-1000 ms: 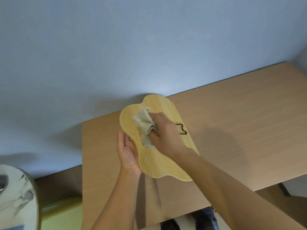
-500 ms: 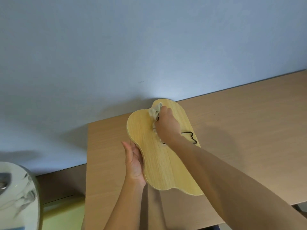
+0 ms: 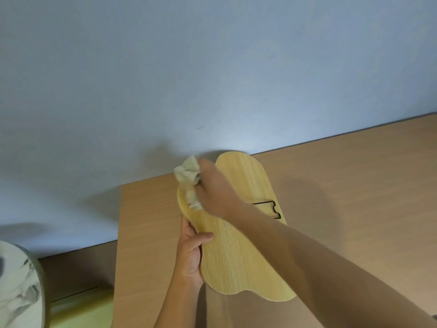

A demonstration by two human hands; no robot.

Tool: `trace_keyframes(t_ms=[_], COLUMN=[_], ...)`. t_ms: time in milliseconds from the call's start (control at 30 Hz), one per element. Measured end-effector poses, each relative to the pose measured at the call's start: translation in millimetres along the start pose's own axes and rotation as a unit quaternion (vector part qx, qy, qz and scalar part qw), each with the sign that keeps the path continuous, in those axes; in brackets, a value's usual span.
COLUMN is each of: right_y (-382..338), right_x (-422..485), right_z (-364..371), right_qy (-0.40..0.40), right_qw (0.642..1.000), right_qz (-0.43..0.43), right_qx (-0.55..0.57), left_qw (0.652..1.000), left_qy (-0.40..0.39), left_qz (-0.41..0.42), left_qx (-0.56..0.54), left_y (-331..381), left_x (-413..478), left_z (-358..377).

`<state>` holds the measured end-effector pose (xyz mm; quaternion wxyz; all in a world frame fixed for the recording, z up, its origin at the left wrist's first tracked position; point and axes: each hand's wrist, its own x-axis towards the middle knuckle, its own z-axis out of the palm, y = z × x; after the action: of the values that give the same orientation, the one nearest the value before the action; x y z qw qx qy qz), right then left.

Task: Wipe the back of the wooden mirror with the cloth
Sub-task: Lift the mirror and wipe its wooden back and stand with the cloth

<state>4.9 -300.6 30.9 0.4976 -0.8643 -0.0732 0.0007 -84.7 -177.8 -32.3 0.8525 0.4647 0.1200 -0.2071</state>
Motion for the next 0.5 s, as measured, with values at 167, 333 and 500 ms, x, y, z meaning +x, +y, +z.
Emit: trace_keyframes(t_ms=[167, 333, 500], right_y=[13.7, 86.6, 170.4], right_x=[12.7, 7.6, -12.0], right_z=[12.5, -34.6, -84.6], right_qy=[-0.006, 0.085, 0.134], right_qw=[0.998, 0.987, 0.936], right_qz=[0.012, 0.137, 0.287], right_qx=[-0.059, 0.002, -0.155], left_qw=[1.0, 1.0, 1.0], left_qy=[-0.006, 0.011, 0.025], left_qz=[-0.002, -0.005, -0.004], left_qx=[-0.003, 0.009, 0.009], left_y=[2.3, 8.2, 13.4], left_x=[3.6, 7.8, 9.2], left_z=[-2.3, -2.1, 1.2])
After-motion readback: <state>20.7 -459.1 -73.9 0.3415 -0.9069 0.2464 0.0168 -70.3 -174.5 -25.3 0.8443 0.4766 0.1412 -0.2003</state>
